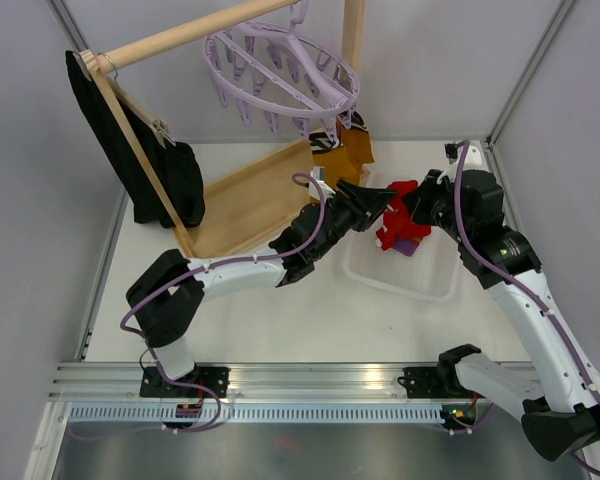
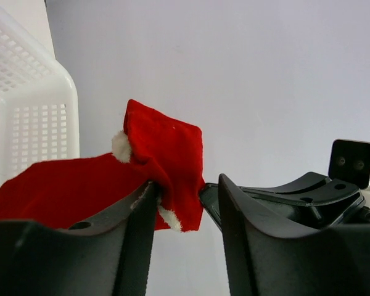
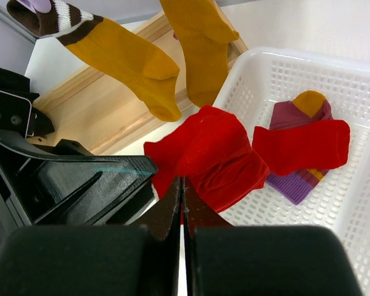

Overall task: Clip the socks to the hanger
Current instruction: Pick up the sock from the bin.

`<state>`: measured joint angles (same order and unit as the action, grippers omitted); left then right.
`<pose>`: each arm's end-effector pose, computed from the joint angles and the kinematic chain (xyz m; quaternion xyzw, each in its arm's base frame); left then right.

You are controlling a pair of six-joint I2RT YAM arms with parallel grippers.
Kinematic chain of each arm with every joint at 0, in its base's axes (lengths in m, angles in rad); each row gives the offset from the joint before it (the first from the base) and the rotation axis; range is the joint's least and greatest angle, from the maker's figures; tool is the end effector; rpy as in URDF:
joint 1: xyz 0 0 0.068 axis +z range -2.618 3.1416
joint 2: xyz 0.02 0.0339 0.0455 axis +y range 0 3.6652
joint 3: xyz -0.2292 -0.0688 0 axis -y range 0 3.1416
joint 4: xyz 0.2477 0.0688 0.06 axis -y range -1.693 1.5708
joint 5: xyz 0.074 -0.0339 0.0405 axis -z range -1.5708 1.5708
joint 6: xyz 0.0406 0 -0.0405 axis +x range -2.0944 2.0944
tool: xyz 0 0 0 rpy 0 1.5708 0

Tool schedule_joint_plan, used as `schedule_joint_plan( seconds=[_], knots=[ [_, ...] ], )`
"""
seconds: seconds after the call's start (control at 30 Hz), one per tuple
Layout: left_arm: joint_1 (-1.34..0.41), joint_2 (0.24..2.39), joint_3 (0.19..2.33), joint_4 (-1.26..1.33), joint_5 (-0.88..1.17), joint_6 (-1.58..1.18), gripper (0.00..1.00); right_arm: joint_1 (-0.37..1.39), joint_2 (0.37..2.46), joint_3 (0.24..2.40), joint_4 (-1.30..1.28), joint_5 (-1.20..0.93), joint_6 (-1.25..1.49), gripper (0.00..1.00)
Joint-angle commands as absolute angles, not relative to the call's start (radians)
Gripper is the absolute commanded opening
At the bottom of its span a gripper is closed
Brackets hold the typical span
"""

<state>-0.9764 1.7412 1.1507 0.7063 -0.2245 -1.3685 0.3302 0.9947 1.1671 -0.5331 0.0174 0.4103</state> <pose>0.2376 -0.3353 0.2644 -0.2108 0.6319 -0.6551 0.3565 0.2236 0.0759 0.3669 0.0379 0.8216 0.1991 0.5328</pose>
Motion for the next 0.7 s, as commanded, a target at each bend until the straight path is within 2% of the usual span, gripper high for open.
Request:
schedule_joint_plan(
  seconds=[0.0,0.2,0.47,0.67],
  knots=[
    [-0.971,1.747,1.177,0.773,-0.201,-1.390,0.47,0.334,0.971,1.164,-0.528,0.005,0.388,0.00],
    [-0.969,1.756,1.173,0.756,-0.186,-1.394,0.38,0.334,0.974,1.175,-0.525,0.008,0.387,0.00],
    [-0.966,1.769,1.186,0.724,-0.166,-1.391,0.32,0.334,0.974,1.190,-0.531,0.005,0.374,0.00],
    [-0.963,1.770,1.200,0.686,-0.153,-1.370,0.21,0.336,0.966,1.189,-0.535,0.003,0.368,0.00]
  ],
)
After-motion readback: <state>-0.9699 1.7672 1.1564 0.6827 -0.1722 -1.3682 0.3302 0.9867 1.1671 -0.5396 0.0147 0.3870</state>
